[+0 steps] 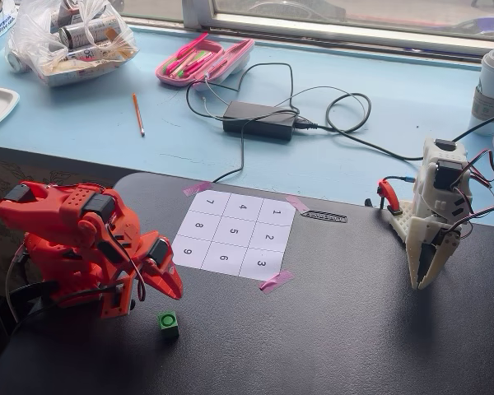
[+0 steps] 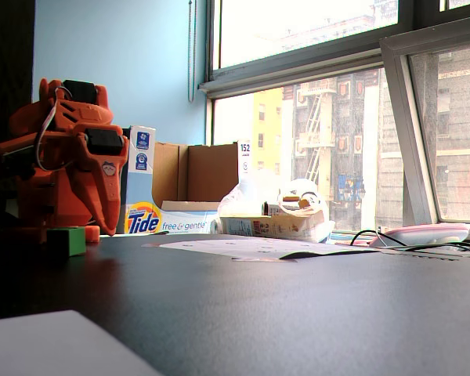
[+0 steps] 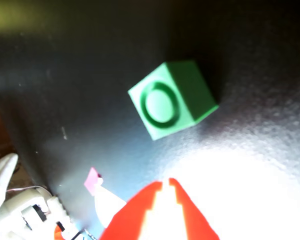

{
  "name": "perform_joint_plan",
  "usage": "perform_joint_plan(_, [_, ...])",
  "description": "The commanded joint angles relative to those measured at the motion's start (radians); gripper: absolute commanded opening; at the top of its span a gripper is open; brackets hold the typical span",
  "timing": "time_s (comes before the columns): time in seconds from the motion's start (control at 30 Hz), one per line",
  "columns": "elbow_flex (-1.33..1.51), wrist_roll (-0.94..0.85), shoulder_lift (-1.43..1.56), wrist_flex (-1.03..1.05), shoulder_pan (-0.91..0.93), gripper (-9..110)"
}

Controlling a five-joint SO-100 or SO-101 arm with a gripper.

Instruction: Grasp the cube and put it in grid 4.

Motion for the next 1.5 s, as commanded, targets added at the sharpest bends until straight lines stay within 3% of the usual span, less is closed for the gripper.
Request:
perform_joint_plan(0.0, [0.037,-0.008,0.003,0.003,-0.006,0])
perform_joint_plan(0.37, [-0.034,-0.017,-0.003,0.066,-0.02,0])
perform_joint_plan(0.53, [-0.163,0.014,-0.25,0.031,-0.006,2])
perform_joint_plan(0.7, [-0.328,0.049,-0.483,0.037,0.028,32])
perform_joint_plan(0.8, [-0.422,0.054,-0.592,0.051,0.058,39])
perform_joint_plan(1.1, [-0.649,0.118,-0.811,0.107,0.189,41])
perform_joint_plan(1.47, [-0.632,0.209,-0.933,0.089,0.321,42])
